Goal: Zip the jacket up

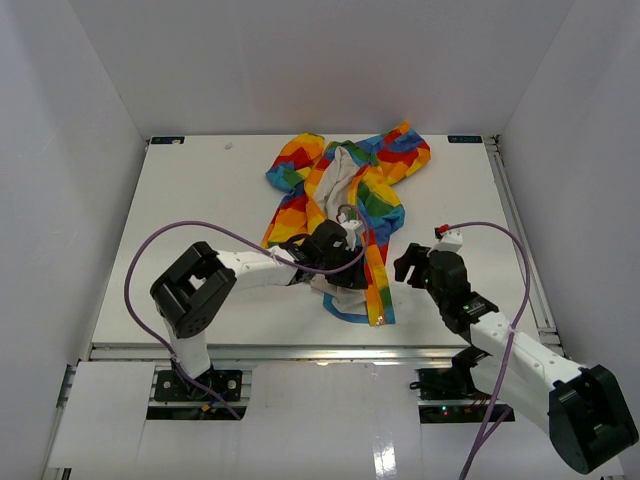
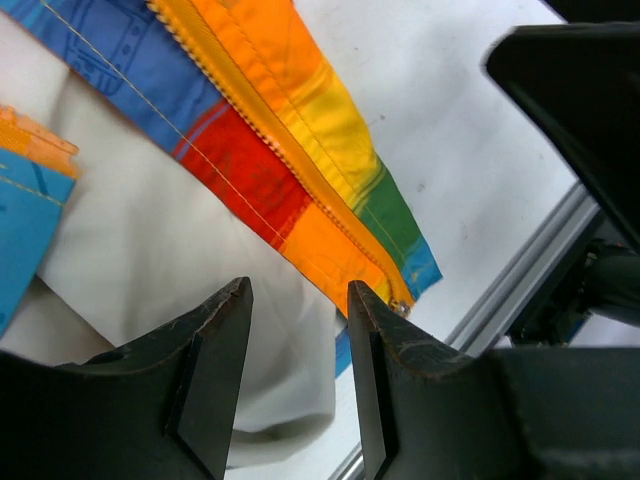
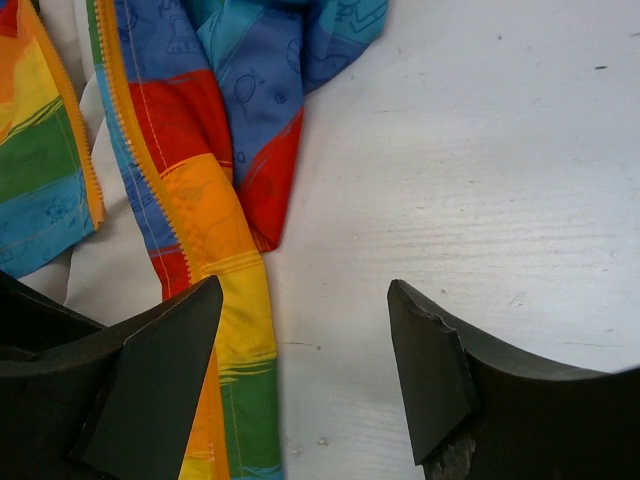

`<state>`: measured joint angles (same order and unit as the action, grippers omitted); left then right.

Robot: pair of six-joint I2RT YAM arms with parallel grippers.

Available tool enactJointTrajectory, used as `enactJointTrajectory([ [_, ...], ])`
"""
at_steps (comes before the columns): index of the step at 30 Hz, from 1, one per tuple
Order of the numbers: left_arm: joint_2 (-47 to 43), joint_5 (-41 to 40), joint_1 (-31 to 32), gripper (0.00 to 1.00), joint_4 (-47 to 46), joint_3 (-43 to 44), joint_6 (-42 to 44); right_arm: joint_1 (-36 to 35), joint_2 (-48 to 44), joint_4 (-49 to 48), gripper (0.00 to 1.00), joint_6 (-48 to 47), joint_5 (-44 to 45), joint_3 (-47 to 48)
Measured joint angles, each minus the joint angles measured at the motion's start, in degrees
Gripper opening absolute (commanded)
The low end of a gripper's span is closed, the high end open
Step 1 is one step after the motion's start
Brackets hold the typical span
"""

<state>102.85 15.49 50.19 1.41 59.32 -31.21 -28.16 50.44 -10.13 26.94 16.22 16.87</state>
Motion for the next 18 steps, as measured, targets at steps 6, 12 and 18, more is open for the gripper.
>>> enactJointTrajectory([
  [6,5.7,-3.1,0.8,0.54,2.1,5.2,-0.7,0.0,-5.8,0.9,0.73,0.2,2.3,-3.0],
  [12,8.5,-4.8,1.1,0.53,2.7,8.1,-2.4,0.0,-6.4,1.0,0.74,0.1,2.3,-3.6],
  [18,9.0,-5.2,1.1,0.49,1.2,8.2,-4.2,0.0,-4.9,0.5,0.74,-0.1,2.1,-3.7],
])
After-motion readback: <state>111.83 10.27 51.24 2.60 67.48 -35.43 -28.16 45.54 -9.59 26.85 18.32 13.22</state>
